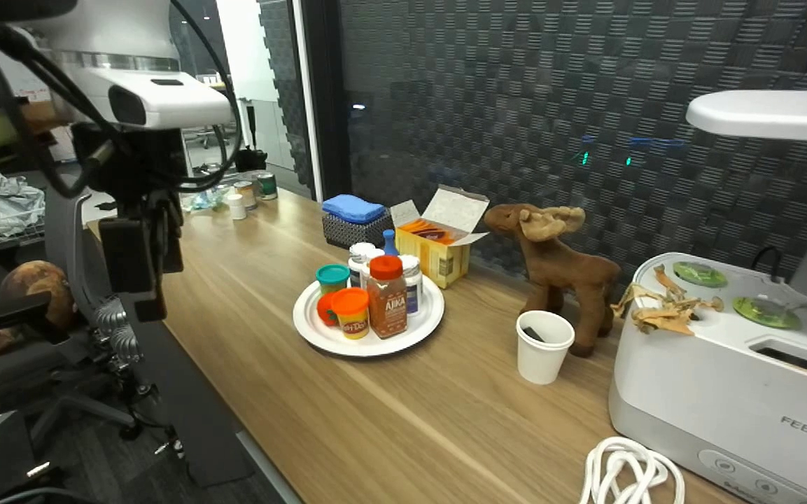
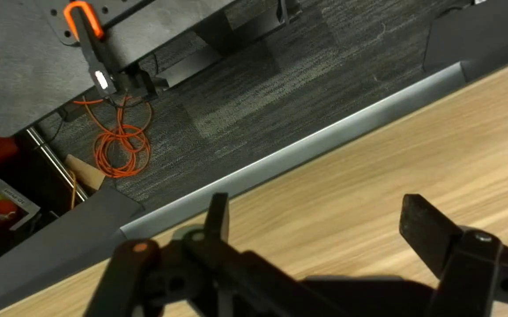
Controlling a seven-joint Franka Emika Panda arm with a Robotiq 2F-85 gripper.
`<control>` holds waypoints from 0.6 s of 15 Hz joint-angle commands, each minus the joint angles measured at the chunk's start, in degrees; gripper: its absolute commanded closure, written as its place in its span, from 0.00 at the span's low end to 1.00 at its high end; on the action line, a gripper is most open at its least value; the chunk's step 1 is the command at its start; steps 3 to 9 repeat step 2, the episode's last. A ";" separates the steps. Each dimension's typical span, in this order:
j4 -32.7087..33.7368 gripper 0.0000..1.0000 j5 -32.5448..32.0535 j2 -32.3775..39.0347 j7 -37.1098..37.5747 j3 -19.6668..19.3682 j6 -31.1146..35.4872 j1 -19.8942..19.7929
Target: Pick up the bottles and small containers from the table and put them on the white plate.
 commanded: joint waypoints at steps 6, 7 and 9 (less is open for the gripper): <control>0.04 0.00 1.46 -1.26 -2.92 2.79 -1.62 -3.03; 0.04 0.00 1.46 -1.26 -2.92 2.79 -1.62 -3.03; 0.04 0.00 1.46 -1.26 -2.92 2.79 -1.62 -3.03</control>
